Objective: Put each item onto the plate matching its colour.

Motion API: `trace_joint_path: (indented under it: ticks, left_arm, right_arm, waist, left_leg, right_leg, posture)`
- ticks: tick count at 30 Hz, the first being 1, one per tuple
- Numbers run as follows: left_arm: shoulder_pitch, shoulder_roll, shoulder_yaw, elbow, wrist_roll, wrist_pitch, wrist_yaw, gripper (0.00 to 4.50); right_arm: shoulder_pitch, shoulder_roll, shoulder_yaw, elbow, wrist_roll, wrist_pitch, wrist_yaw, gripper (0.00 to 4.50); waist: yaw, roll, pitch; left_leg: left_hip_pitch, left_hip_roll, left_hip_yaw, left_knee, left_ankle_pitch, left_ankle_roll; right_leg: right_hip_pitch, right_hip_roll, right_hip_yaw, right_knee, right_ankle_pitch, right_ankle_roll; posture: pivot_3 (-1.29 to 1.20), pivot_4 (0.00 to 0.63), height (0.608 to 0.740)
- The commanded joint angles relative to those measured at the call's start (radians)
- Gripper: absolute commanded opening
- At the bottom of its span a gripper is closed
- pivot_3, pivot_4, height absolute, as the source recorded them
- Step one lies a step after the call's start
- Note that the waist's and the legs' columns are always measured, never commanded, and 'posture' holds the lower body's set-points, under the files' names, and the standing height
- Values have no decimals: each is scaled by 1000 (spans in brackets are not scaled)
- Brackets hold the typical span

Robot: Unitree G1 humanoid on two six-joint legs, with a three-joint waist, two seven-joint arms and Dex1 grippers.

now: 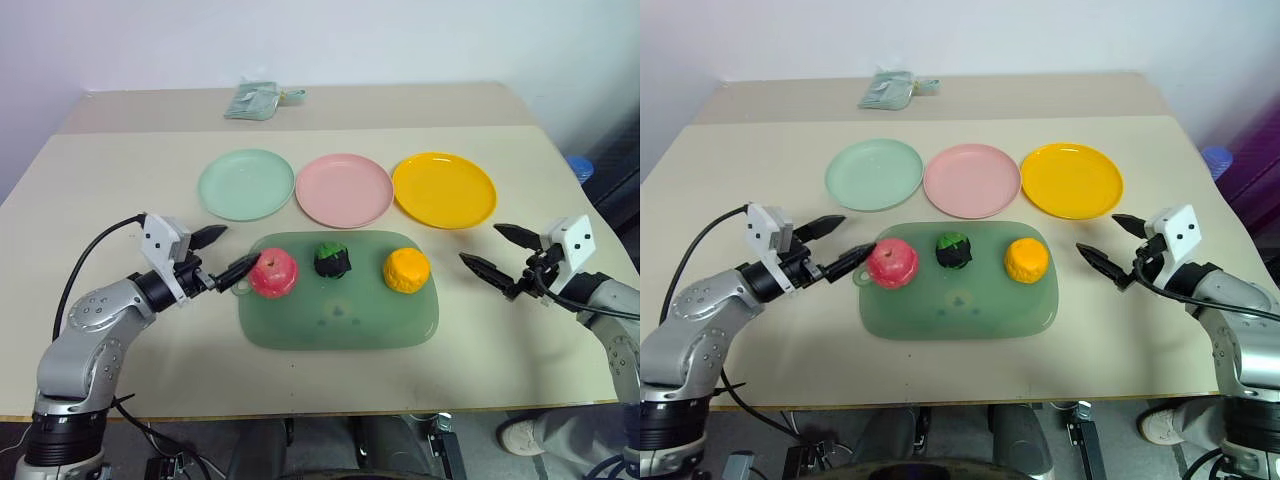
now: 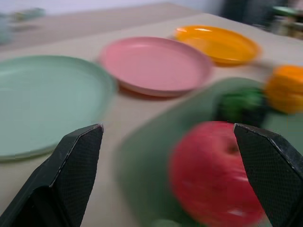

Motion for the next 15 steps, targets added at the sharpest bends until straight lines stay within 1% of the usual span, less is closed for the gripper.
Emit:
trace_joint_path:
  ticks: [1, 3, 6, 8, 13, 15]
  left_arm:
    - [-54, 43, -63, 9, 34, -9, -61, 4500]
    - [-93, 59, -103, 49, 70, -10, -76, 4500]
    - [-146, 76, -189, 116, 176, -61, -91, 4500]
    - [-169, 72, -223, 147, 224, -95, -91, 4500]
    - [-206, 43, -273, 185, 233, -64, -114, 4500]
    - [-209, 38, -279, 193, 240, -64, -118, 3964]
  right_arm:
    - [17, -42, 2, -146, 74, 78, 35, 4425]
    - [31, -50, 11, -206, 98, 115, 36, 4425]
    - [33, -39, 15, -268, 123, 157, 3, 4425]
    - [32, -32, 15, -287, 130, 173, -15, 4425]
    - [55, -16, 14, -330, 138, 194, -53, 4425]
    - [58, -14, 11, -342, 143, 201, -62, 4500]
  waist:
    - [1, 0, 0]
    - [1, 0, 0]
    - [0, 0, 0]
    - [-1, 0, 0]
    - [0, 0, 0]
    - [1, 0, 0]
  left_leg:
    - [0, 0, 0, 0, 0, 0]
    - [0, -1, 0, 0, 0, 0]
    - [0, -2, 0, 0, 0, 0]
    - [0, -2, 0, 0, 0, 0]
    - [0, -2, 0, 0, 0, 0]
    - [-1, -2, 0, 0, 0, 0]
  right_leg:
    - [0, 0, 0, 0, 0, 0]
    - [0, 0, -1, 0, 0, 0]
    - [0, 1, -1, 0, 0, 0]
    - [0, 1, -1, 0, 0, 0]
    - [0, 1, -1, 0, 0, 0]
    - [0, 1, -1, 0, 0, 0]
  posture:
    - [0, 150, 740]
    - [0, 150, 740]
    - [0, 150, 740]
    - [0, 150, 740]
    - [0, 150, 740]
    - [0, 150, 740]
